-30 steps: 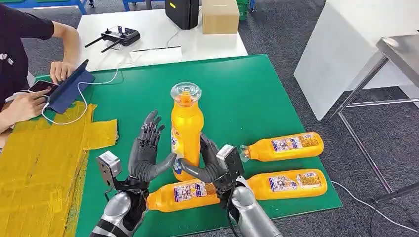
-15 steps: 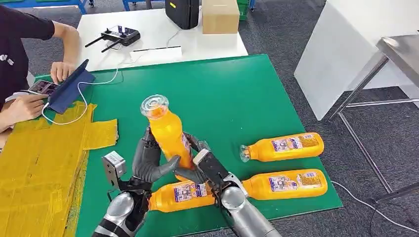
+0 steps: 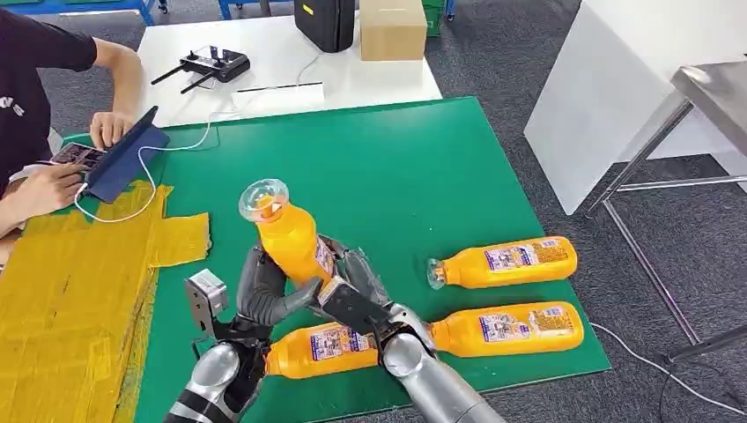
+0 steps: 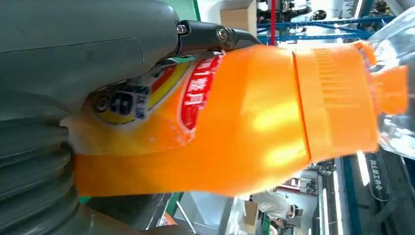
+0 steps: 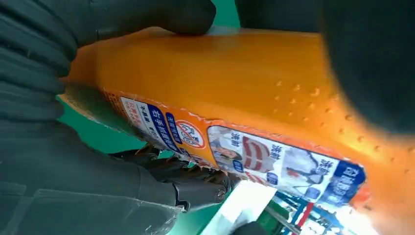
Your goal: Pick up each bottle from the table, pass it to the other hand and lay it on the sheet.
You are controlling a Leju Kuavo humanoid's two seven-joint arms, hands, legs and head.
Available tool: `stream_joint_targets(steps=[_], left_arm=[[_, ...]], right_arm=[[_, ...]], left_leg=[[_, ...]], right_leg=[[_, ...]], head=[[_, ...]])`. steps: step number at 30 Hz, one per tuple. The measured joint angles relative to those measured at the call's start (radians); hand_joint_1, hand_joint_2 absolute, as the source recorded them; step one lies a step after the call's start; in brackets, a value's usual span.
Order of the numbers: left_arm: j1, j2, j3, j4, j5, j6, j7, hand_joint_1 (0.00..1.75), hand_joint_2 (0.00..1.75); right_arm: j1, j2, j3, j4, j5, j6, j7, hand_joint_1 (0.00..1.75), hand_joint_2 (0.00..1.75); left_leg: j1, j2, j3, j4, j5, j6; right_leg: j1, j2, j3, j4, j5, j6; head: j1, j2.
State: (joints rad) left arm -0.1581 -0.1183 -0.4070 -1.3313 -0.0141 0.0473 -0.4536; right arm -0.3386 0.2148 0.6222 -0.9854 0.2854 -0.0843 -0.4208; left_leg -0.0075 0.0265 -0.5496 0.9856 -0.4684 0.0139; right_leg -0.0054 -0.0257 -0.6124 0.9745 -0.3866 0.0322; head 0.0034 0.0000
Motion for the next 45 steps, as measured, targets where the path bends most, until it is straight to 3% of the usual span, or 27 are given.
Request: stream_joint_targets(steps=[12, 13, 14, 15, 16, 41, 42, 43, 45], left_arm=[[0.0, 0.018, 0.046, 0.008, 0.068, -0.055, -0.009, 0.0, 1.75], [0.0, 0.018, 0.047, 0.008, 0.069, -0.056, -0.01, 0.09, 1.75], [0.001, 0.019, 0.048, 0.008, 0.069, -0.057, -0.01, 0.52, 1.75], [0.001, 0.019, 0.049, 0.008, 0.07, -0.06, -0.009, 1.61, 1.75], [0.0, 0.019, 0.05, 0.008, 0.071, -0.062, -0.009, 1.75, 1.75], [0.003, 0.019, 0.062, -0.016, 0.099, -0.045, -0.031, 1.75, 1.75], [0.005, 0.019, 0.063, -0.023, 0.099, -0.038, -0.036, 1.75, 1.75], [0.008, 0.019, 0.063, -0.031, 0.099, -0.032, -0.039, 1.75, 1.75], [0.014, 0.019, 0.066, -0.05, 0.099, -0.013, -0.052, 1.75, 1.75]], right_arm=[[0.006, -0.014, 0.09, -0.068, 0.079, -0.011, 0.001, 1.75, 1.75], [0.006, -0.016, 0.092, -0.069, 0.079, -0.011, 0.001, 1.75, 1.75], [0.006, -0.018, 0.095, -0.072, 0.079, -0.011, 0.001, 1.75, 1.75], [0.006, -0.019, 0.097, -0.073, 0.079, -0.011, 0.001, 1.75, 1.75], [0.006, -0.019, 0.099, -0.074, 0.079, -0.011, 0.001, 1.75, 1.75], [0.006, -0.021, 0.11, -0.074, 0.056, -0.017, -0.016, 1.75, 1.75], [0.006, -0.021, 0.11, -0.077, 0.055, -0.019, -0.018, 0.23, 1.75], [0.006, -0.021, 0.11, -0.08, 0.053, -0.019, -0.018, 0.05, 1.75], [0.008, -0.021, 0.11, -0.09, 0.045, -0.032, -0.022, 0.0, 1.75]], left_leg=[[0.0, 0.0, 0.0, 0.0, 0.0, 0.0], [0.0, 0.0, 0.0, 0.0, 0.0, 0.0], [0.0, 0.0, 0.0, 0.0, 0.0, 0.0], [0.0, 0.0, 0.0, 0.0, 0.0, 0.0], [0.0, 0.0, 0.0, 0.0, 0.0, 0.0], [0.0, 0.0, 0.0, 0.0, 0.0, 0.0], [0.0, 0.0, 0.0, 0.0, 0.0, 0.0], [0.0, 0.0, 0.0, 0.0, 0.0, 0.0], [0.0, 0.0, 0.0, 0.0, 0.0, 0.0]], right_leg=[[0.0, 0.0, 0.0, 0.0, 0.0, 0.0], [0.0, 0.0, 0.0, 0.0, 0.0, 0.0], [0.0, 0.0, 0.0, 0.0, 0.0, 0.0], [0.0, 0.0, 0.0, 0.0, 0.0, 0.0], [0.0, 0.0, 0.0, 0.0, 0.0, 0.0], [0.0, 0.0, 0.0, 0.0, 0.0, 0.0], [0.0, 0.0, 0.0, 0.0, 0.0, 0.0], [0.0, 0.0, 0.0, 0.0, 0.0, 0.0], [0.0, 0.0, 0.0, 0.0, 0.0, 0.0]], head=[[0.0, 0.0], [0.0, 0.0], [0.0, 0.0], [0.0, 0.0], [0.0, 0.0], [0.0, 0.0], [0.0, 0.0], [0.0, 0.0], [0.0, 0.0]])
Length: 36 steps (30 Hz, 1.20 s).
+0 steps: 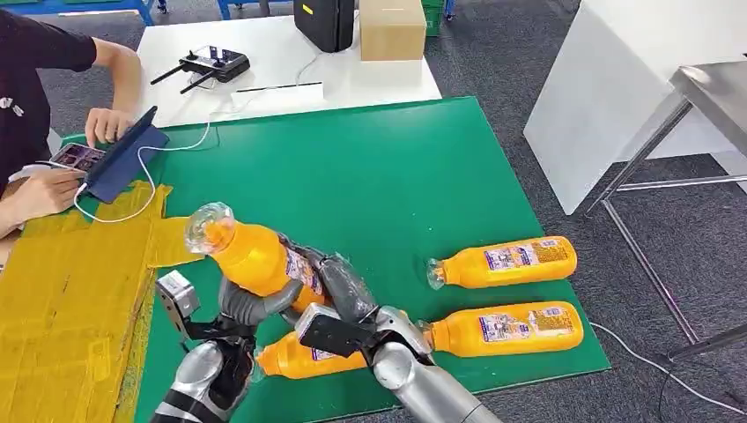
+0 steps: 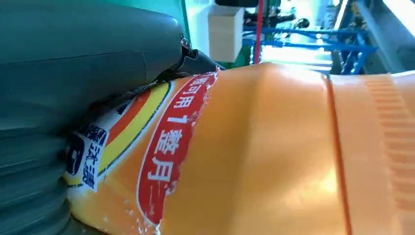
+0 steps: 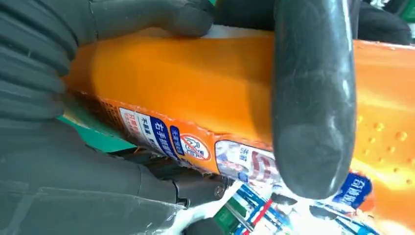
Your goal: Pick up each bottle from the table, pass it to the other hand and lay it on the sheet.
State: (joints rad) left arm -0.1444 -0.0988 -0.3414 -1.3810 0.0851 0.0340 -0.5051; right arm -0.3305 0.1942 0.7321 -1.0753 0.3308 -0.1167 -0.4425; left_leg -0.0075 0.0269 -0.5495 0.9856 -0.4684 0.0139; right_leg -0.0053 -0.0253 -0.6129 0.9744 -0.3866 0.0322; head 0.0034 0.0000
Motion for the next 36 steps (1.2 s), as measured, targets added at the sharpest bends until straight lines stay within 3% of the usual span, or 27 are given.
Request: stream_joint_targets(steps=[4, 7, 10, 12, 15, 18, 20, 23, 32, 36], left_arm=[[0.002, 0.001, 0.011, -0.045, -0.071, 0.092, -0.031, 1.75, 1.75], [-0.018, 0.008, 0.049, -0.082, -0.249, 0.31, -0.037, 1.75, 1.75], [-0.054, 0.033, 0.107, -0.09, -0.589, 0.556, 0.014, 1.75, 1.75], [-0.068, 0.033, 0.182, -0.094, -0.979, 0.65, 0.044, 1.75, 1.75], [-0.081, 0.027, 0.302, -0.101, -1.355, 0.658, 0.091, 1.75, 1.75], [-0.106, 0.054, 0.396, -0.066, -1.566, 0.662, 0.265, 1.75, 1.75], [-0.117, 0.091, 0.412, -0.03, -1.602, 0.662, 0.341, 1.75, 1.75], [-0.128, 0.128, 0.435, 0.003, -1.612, 0.663, 0.356, 1.75, 1.75], [-0.141, 0.161, 0.446, 0.052, -1.626, 0.663, 0.37, 1.75, 1.75], [-0.172, 0.217, 0.408, 0.143, -1.647, 0.661, 0.541, 1.75, 1.75]], right_arm=[[0.017, 0.002, -0.001, -0.036, -0.033, -0.018, -0.01, 0.0, 1.75], [0.054, -0.008, -0.015, -0.102, -0.077, -0.019, -0.018, 0.0, 1.75], [0.096, -0.027, -0.034, -0.176, -0.11, -0.003, -0.023, 0.0, 1.75], [0.112, -0.043, -0.048, -0.231, -0.137, 0.019, -0.023, 0.0, 1.75], [0.135, -0.064, -0.06, -0.289, -0.15, 0.026, -0.022, 0.0, 1.75], [0.169, -0.097, -0.077, -0.359, -0.144, 0.011, -0.026, 0.0, 1.75], [0.185, -0.113, -0.085, -0.395, -0.142, 0.003, -0.026, 0.0, 1.75], [0.2, -0.132, -0.096, -0.433, -0.141, 0.001, -0.027, 0.0, 1.75], [0.215, -0.158, -0.101, -0.481, -0.139, 0.001, -0.027, 0.0, 1.75], [0.219, -0.162, -0.103, -0.493, -0.126, -0.004, -0.026, 0.0, 1.75]], left_leg=[[0.0, 0.0, 0.0, 0.0, 0.0, 0.0], [0.0, 0.0, 0.0, 0.0, 0.0, 0.0], [0.0, 0.0, 0.0, 0.0, 0.0, 0.0], [0.001, 0.0, 0.0, 0.0, 0.0, 0.0], [0.0, 0.003, 0.001, 0.0, 0.0, 0.0], [0.0, 0.004, 0.001, 0.0, 0.0, 0.0], [0.0, 0.004, 0.001, 0.0, 0.0, 0.0], [0.001, 0.003, 0.001, 0.0, 0.0, 0.0], [0.0, 0.003, 0.0, 0.0, 0.0, 0.0], [0.001, 0.003, 0.0, 0.0, 0.0, 0.0]], right_leg=[[0.0, 0.0, 0.0, 0.0, 0.0, 0.0], [0.0, 0.0, 0.0, 0.0, 0.0, 0.0], [0.001, 0.0, 0.0, 0.0, 0.0, 0.0], [0.001, -0.001, 0.0, 0.0, 0.0, 0.0], [0.0, 0.002, 0.0, 0.0, 0.0, 0.0], [0.001, 0.003, 0.0, 0.0, 0.0, 0.0], [0.001, 0.003, 0.0, 0.0, 0.0, 0.0], [0.001, 0.002, 0.0, 0.0, 0.0, 0.0], [0.001, 0.002, 0.0, 0.0, 0.0, 0.0], [0.001, 0.003, 0.0, 0.0, 0.0, 0.0]], head=[[0.0, 0.0], [0.001, 0.0], [0.0, 0.0], [0.0, 0.0], [0.0, 0.0], [0.0, 0.0], [0.0, 0.0], [0.0, 0.0], [0.0, 0.0], [0.0, 0.0]])
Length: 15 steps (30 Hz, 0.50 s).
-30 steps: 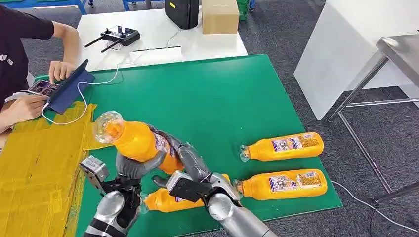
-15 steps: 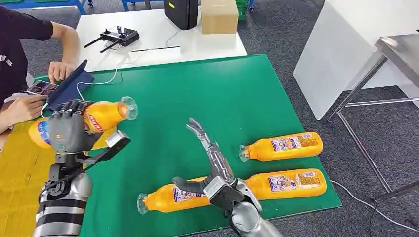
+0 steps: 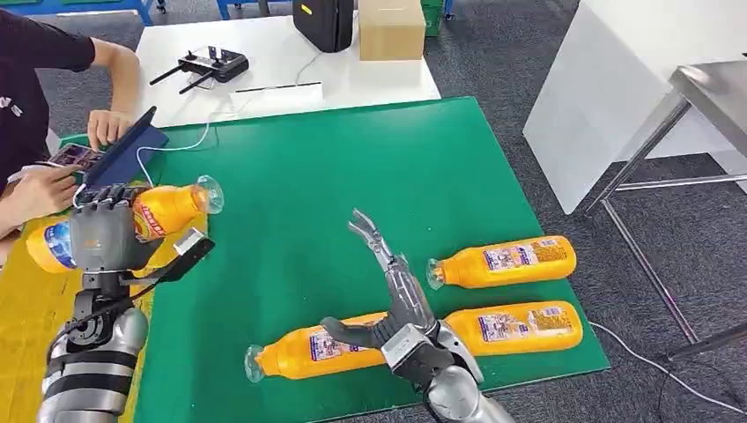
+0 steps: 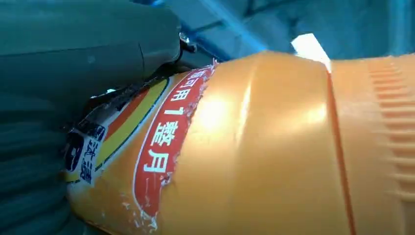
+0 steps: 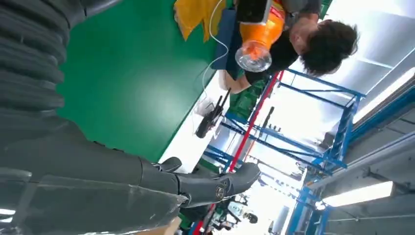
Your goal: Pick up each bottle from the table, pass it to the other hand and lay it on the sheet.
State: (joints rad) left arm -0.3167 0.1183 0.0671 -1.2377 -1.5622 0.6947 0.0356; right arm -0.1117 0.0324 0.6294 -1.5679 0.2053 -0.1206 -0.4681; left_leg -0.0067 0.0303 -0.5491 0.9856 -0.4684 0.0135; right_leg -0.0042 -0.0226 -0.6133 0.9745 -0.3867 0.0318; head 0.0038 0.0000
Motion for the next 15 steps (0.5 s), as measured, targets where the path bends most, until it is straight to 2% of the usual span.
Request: stream_joint_targets(steps=[7, 15], left_arm=[[-0.108, 0.119, -0.073, 0.275, -0.006, -0.099, 0.147, 1.75, 1.75], [-0.208, 0.143, -0.082, 0.574, 0.002, -0.208, 0.209, 1.75, 1.75]], right_arm=[[0.007, -0.006, -0.005, -0.013, 0.059, -0.01, 0.028, 0.0, 1.75], [0.008, -0.002, -0.006, -0.012, 0.078, -0.009, 0.045, 0.0, 1.75]], left_leg=[[0.002, 0.0, 0.0, 0.0, 0.001, -0.001], [0.001, 0.0, -0.001, 0.0, 0.001, -0.001]], right_leg=[[0.002, 0.0, 0.0, 0.001, 0.0, 0.0], [0.001, 0.0, 0.0, 0.0, 0.0, 0.0]], head=[[0.0, 0.0], [0.0, 0.0]])
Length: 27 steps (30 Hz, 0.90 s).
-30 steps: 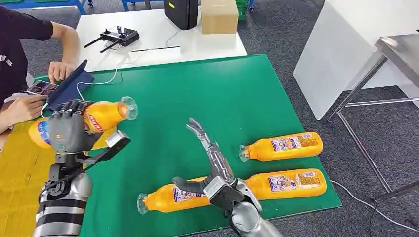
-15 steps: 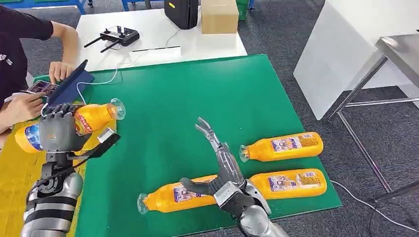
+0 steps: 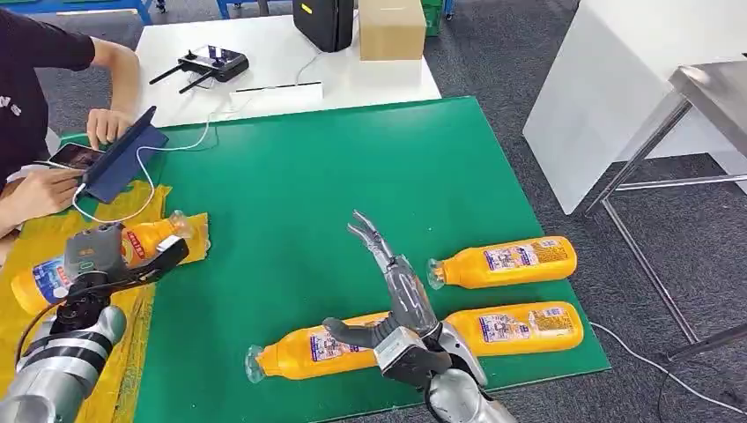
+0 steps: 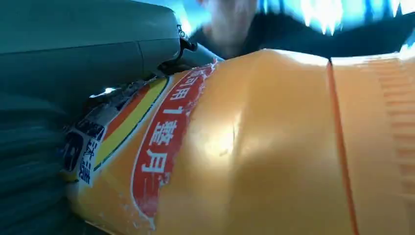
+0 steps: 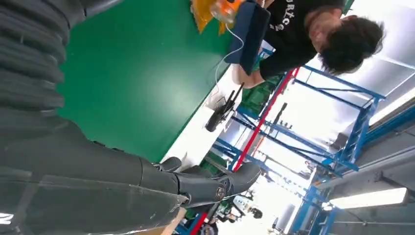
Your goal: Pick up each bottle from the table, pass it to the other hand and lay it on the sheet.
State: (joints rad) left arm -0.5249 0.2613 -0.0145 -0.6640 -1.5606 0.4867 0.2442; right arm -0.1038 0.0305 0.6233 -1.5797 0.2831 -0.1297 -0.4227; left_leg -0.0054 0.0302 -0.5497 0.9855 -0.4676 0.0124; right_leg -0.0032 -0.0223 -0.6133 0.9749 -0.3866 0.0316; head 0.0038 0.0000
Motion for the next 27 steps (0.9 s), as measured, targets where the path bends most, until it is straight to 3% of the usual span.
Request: stream_joint_targets(steps=[4, 5, 14, 27], left_arm=[[-0.042, 0.001, 0.001, 0.087, 0.005, -0.023, 0.014, 1.75, 1.75], [-0.049, 0.003, 0.003, 0.105, 0.012, -0.023, 0.008, 0.0, 1.75], [-0.071, 0.005, 0.06, 0.194, 0.112, 0.012, -0.107, 0.0, 1.75], [-0.074, -0.007, 0.115, 0.223, 0.176, 0.031, -0.173, 0.0, 1.75]], right_arm=[[-0.001, 0.003, 0.0, 0.0, 0.006, 0.003, 0.005, 0.0, 1.75], [-0.001, 0.003, 0.0, 0.0, 0.008, 0.003, 0.005, 0.0, 1.75], [-0.005, 0.009, 0.0, 0.015, 0.007, 0.008, 0.005, 0.0, 1.75], [-0.014, 0.011, 0.0, 0.032, 0.008, 0.012, 0.01, 0.0, 1.75]], left_leg=[[0.0, -0.001, 0.0, 0.0, 0.0, 0.0], [0.0, -0.001, 0.0, 0.0, 0.0, 0.0], [0.0, -0.001, 0.002, 0.0, 0.001, -0.001], [0.0, -0.001, 0.004, 0.0, 0.001, -0.001]], right_leg=[[-0.001, -0.001, 0.001, 0.0, 0.0, 0.0], [-0.001, -0.001, 0.001, 0.0, 0.0, 0.0], [-0.001, -0.001, 0.001, 0.001, 0.0, 0.0], [-0.001, -0.001, 0.003, 0.001, 0.0, 0.0]], head=[[0.0, 0.0], [0.0, 0.0], [0.0, 0.0], [0.0, 0.0]])
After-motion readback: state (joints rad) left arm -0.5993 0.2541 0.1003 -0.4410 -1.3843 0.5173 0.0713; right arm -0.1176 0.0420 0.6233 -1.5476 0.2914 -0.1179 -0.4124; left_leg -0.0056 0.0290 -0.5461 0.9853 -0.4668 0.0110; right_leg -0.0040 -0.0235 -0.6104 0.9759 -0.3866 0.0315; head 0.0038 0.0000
